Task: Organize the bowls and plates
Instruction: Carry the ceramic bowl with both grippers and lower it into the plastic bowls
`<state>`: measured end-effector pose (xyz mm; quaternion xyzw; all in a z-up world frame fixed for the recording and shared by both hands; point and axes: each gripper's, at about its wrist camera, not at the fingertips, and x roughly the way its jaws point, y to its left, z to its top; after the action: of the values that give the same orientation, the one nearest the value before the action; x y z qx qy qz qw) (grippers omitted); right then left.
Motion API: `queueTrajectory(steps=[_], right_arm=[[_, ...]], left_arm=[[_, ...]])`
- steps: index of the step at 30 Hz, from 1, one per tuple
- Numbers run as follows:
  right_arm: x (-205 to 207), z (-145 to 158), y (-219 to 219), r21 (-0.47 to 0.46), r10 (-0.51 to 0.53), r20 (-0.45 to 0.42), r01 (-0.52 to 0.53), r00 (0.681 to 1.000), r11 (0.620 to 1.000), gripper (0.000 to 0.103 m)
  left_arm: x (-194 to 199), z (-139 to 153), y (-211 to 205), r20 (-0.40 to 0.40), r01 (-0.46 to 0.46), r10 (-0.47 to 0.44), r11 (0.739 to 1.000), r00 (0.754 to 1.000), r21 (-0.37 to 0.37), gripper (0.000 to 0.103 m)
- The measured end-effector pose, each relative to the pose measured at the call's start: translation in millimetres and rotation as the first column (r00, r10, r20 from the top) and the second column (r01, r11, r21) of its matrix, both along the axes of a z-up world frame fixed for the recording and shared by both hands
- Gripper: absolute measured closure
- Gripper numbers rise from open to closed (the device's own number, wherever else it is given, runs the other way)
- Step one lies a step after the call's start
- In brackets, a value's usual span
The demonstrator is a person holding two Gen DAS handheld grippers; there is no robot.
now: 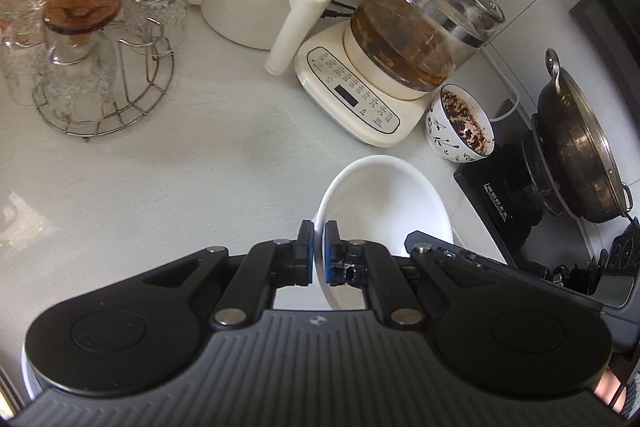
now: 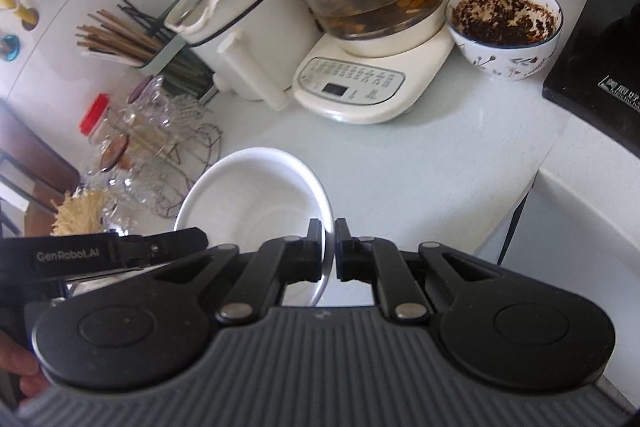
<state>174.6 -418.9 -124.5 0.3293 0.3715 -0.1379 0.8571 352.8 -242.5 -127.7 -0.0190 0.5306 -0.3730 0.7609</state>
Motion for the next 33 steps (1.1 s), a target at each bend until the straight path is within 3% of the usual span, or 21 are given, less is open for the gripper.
queueTrajectory(steps=[15,22,33], right_arm=[[-12.3,13.2,68.2,0.003,0.016,0.013,-0.016,1.0,1.0,0.094],[-14.8,18.6,91.2,0.004,0.048,0.03,-0.048,0.998,0.999,0.094],[-2.0,17.7,124.7,-0.02,0.138,0.005,-0.138,0.99,0.99,0.092]], left_arm=[[-8.8,17.5,71.4,0.001,0.008,-0.008,1.0,1.0,0.002,0.097],[-17.7,29.1,96.6,0.066,0.032,-0.033,0.999,0.997,0.016,0.097],[-12.4,24.4,140.5,0.04,-0.028,0.027,0.999,0.999,0.016,0.097]])
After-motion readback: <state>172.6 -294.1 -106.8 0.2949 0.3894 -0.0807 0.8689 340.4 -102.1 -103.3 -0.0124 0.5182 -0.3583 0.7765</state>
